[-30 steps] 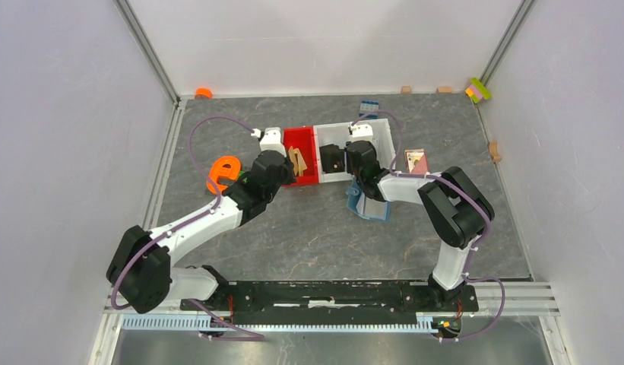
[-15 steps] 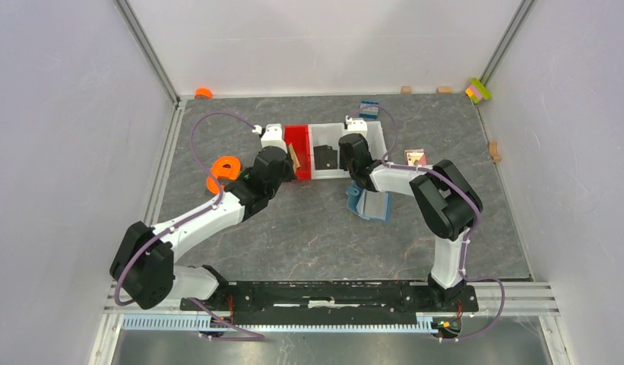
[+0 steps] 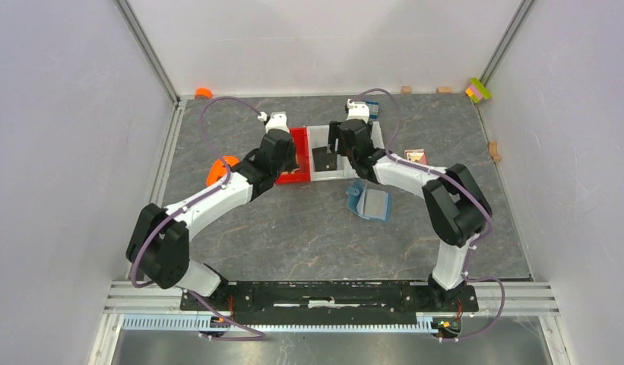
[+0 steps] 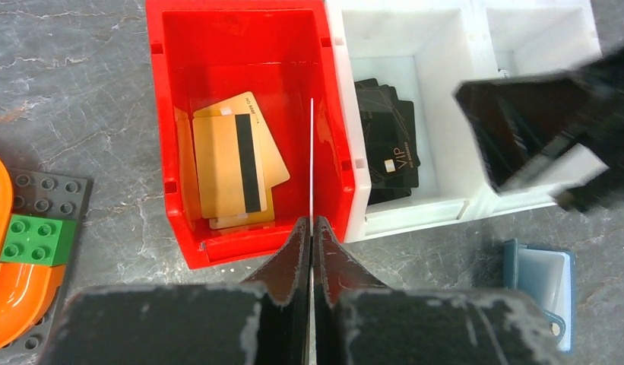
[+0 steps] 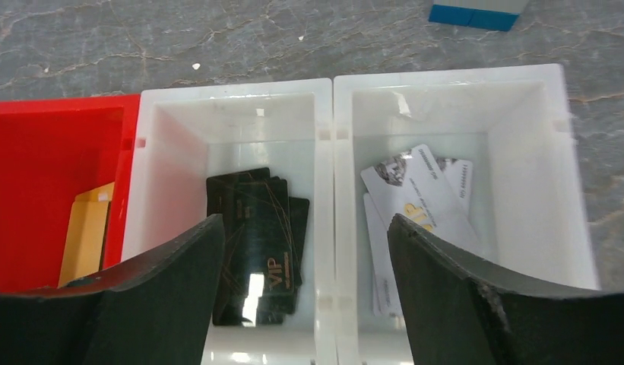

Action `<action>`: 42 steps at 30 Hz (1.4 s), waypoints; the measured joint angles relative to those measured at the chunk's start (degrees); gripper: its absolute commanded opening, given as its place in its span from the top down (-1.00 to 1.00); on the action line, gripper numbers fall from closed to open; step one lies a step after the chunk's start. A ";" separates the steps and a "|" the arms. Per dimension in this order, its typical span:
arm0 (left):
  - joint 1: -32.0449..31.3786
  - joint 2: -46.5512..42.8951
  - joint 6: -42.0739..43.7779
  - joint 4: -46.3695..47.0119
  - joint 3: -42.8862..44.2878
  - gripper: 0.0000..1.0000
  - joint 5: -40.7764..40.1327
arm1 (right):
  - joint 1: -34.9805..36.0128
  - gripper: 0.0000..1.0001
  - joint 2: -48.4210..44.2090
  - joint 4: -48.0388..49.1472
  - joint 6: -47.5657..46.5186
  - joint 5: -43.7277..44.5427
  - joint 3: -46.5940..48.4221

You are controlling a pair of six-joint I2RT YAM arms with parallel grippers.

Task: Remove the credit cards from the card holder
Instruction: Place the credit card in the storage box.

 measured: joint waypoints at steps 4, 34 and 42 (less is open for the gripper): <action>1.53 4.26 0.00 -3.85 4.92 0.96 1.18 | 0.00 -0.71 -8.55 -0.79 -0.70 -0.72 -5.68; 9.66 28.59 4.15 -27.56 28.68 -0.40 8.96 | 2.51 -0.82 -37.03 -0.04 -1.99 -7.48 -32.33; 0.85 15.54 4.09 -26.62 23.63 -0.43 6.58 | 2.62 -0.73 -38.49 -3.04 -1.84 -4.28 -34.36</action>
